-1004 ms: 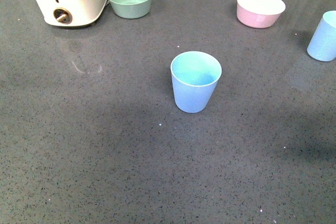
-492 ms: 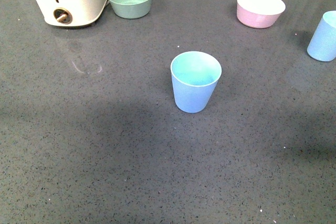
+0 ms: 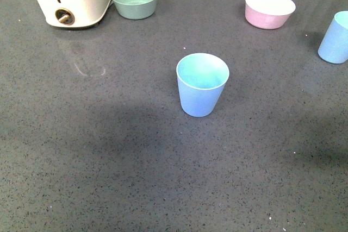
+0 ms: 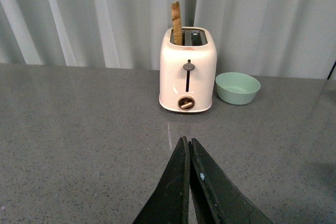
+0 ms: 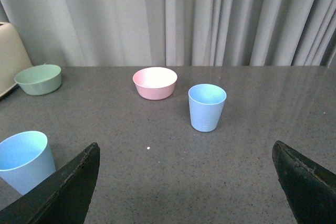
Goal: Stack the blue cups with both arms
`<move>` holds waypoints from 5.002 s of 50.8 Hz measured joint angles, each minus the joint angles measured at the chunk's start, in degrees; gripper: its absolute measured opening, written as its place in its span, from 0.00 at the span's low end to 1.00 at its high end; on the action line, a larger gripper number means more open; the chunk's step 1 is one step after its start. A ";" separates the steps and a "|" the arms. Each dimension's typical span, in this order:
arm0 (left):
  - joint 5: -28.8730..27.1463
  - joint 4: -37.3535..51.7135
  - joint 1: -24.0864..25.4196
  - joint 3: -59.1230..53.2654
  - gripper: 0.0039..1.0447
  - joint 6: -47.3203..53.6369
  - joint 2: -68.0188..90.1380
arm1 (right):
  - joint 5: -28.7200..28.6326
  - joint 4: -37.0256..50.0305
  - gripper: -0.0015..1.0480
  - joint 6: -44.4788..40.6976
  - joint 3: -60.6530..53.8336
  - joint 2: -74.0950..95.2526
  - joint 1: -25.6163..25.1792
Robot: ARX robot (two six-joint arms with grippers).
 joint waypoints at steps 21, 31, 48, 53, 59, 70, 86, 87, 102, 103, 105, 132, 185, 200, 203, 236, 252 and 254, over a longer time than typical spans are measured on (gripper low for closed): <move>0.00 -11.28 0.00 -0.02 0.01 0.00 -11.74 | 0.00 0.00 0.91 0.00 0.00 0.00 0.00; 0.00 -14.97 0.00 -0.02 0.01 0.00 -15.47 | 0.00 0.00 0.91 0.02 0.00 0.00 0.00; 0.00 -24.41 0.00 0.00 0.01 0.04 -23.45 | 0.00 0.00 0.91 0.00 0.00 0.00 0.00; 0.00 -29.22 0.00 0.00 0.01 0.04 -29.35 | 0.00 0.00 0.91 0.00 0.00 0.00 0.00; 0.00 -29.44 0.00 0.00 0.01 0.04 -29.64 | 0.00 0.00 0.91 0.00 0.00 0.00 0.00; 0.00 -29.46 0.00 0.00 0.01 0.04 -29.64 | 0.00 0.00 0.91 0.00 0.00 0.00 0.00; -0.02 -29.46 0.00 0.00 0.31 0.04 -29.64 | -13.86 -12.33 0.91 -5.73 5.38 9.01 -5.99; -0.02 -29.46 0.00 0.00 0.33 0.04 -29.64 | -15.87 -13.14 0.91 -6.75 5.90 10.16 -7.15; -0.02 -29.48 0.00 0.00 0.84 0.07 -29.66 | -29.55 10.27 0.91 -30.18 27.69 65.26 -20.39; -0.02 -29.48 0.00 0.00 0.89 0.07 -29.66 | -29.51 10.86 0.91 -32.61 30.75 70.27 -20.28; 0.00 -29.48 0.02 0.00 0.93 0.17 -29.66 | -28.35 11.19 0.91 -35.15 34.21 75.80 -19.87; 0.00 -29.48 0.00 0.00 0.92 0.17 -29.68 | -20.11 0.33 0.91 -48.52 69.02 112.59 -9.94; 0.00 -29.48 0.00 0.00 0.92 0.17 -29.66 | -22.25 -9.81 0.02 -42.47 76.87 117.33 -13.05; 0.00 -29.48 0.00 0.00 0.92 0.17 -29.68 | -32.48 -14.53 0.02 -42.47 69.29 99.97 -7.08; 0.00 -29.48 0.00 0.00 0.92 0.17 -29.66 | -33.97 -15.54 0.02 -42.34 67.38 95.84 -3.04; 0.00 -29.48 0.00 0.00 0.92 0.17 -29.68 | -28.83 -14.71 0.02 -38.14 60.46 94.25 19.71; 0.00 -29.48 0.02 0.00 0.92 0.17 -29.68 | -26.95 -14.08 0.02 -37.29 60.61 97.66 21.27; 0.00 -29.48 0.00 0.00 0.92 0.17 -29.68 | -26.88 -13.99 0.02 -36.94 60.83 97.83 21.46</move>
